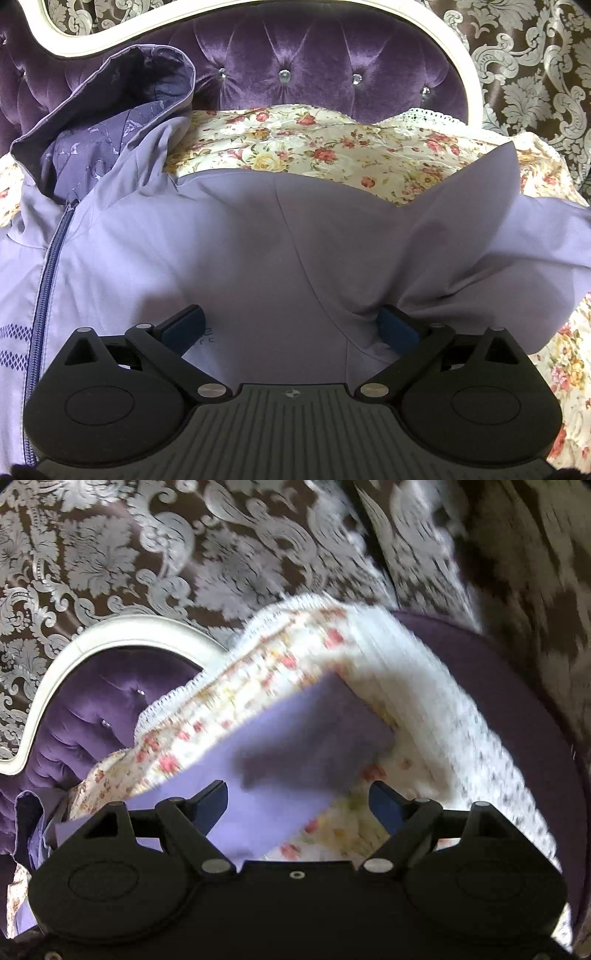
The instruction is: Fold small clothes
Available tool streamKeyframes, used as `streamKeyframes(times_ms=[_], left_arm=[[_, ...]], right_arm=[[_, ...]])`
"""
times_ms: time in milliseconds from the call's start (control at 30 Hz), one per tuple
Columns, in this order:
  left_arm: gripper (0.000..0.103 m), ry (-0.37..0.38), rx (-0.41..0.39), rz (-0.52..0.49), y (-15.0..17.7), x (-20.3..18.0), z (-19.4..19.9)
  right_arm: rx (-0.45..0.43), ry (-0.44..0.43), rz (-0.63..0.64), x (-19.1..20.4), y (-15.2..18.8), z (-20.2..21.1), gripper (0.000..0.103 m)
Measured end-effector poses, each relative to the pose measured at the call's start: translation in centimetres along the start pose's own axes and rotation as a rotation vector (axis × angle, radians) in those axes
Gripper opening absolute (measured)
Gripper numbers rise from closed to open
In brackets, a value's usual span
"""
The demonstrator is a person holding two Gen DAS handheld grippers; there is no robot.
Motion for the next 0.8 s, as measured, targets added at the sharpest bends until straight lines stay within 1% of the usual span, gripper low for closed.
streamKeyframes(times_ms=[133,200,233,333,367,433,533,567,633,667,800], left_arm=[[0.102,0.0,-0.003,0.0,0.2,0.0,0.0],[0.102,-0.001,-0.004,0.0,0.2,0.0,0.1],[0.102,0.0,-0.004,0.0,0.2,0.0,0.1],[0.102,0.002,-0.003,0.0,0.2,0.0,0.1],[0.102,0.004,-0.003,0.002,0.2,0.0,0.1],[0.102,0.015,0.005,0.006,0.0,0.1,0.1],[0.1,0.046,0.027,0.01,-0.3,0.7,0.6],[0.095,0.07,0.038,0.022,-0.5,1.1,0.9],[0.094,0.124,0.04,0.069,-0.7,2.6,2.2],[0.094,0.132,0.031,0.091,-0.8,3.5,3.0],[0.094,0.098,-0.037,0.126,-1.1,7.9,6.8]], right_arm=[[-0.042,-0.089,-0.082,-0.9,0.6,-1.3,0.085],[-0.083,-0.113,-0.102,-0.9,0.4,-2.1,0.081],[-0.092,-0.114,-0.107,-0.8,0.3,-2.5,0.069],[-0.087,-0.069,-0.118,-0.7,0.1,-3.6,0.016],[-0.083,-0.065,-0.135,-0.6,0.1,-3.8,0.016],[-0.105,-0.059,-0.128,0.3,-0.3,-2.8,0.015],[-0.165,-0.103,-0.042,3.7,-1.7,0.2,0.015],[-0.183,-0.131,0.004,5.6,-2.4,1.6,0.014],[-0.211,-0.169,0.1,9.2,-3.3,3.9,0.014],[-0.229,-0.192,0.163,11.7,-3.5,5.3,0.014],[-0.248,-0.307,0.332,20.5,-3.2,8.6,0.014]])
Point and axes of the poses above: each gripper's, at about its wrist camera, not at the fingertips, and z roughly against the way its jaws point, x to its left, y to its underside, the point moved 2 cm from there along -z, roughly the way its jaws point, and after that the axes turned 2 degrees about -y, right-handed, at the moved point
